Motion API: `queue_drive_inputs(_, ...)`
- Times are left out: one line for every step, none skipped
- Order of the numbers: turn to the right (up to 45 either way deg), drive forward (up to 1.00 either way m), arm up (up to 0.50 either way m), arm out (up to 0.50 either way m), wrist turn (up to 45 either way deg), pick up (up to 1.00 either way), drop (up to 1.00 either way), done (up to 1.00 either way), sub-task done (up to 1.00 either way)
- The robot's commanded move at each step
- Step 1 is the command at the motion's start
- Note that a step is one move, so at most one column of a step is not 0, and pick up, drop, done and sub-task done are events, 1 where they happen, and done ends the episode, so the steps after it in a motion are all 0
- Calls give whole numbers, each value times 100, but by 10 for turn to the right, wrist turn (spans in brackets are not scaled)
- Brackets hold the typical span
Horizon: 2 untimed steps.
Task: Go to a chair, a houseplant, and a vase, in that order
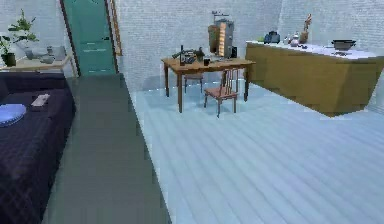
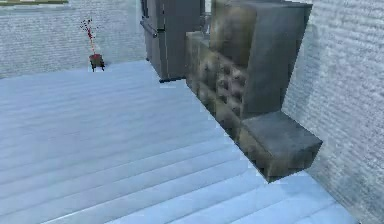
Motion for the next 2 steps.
queue_drive_inputs(0, 100, 0, 0, 0, 0, 0, 0, 0)
queue_drive_inputs(0, 100, 0, 0, 0, 0, 0, 0, 0)
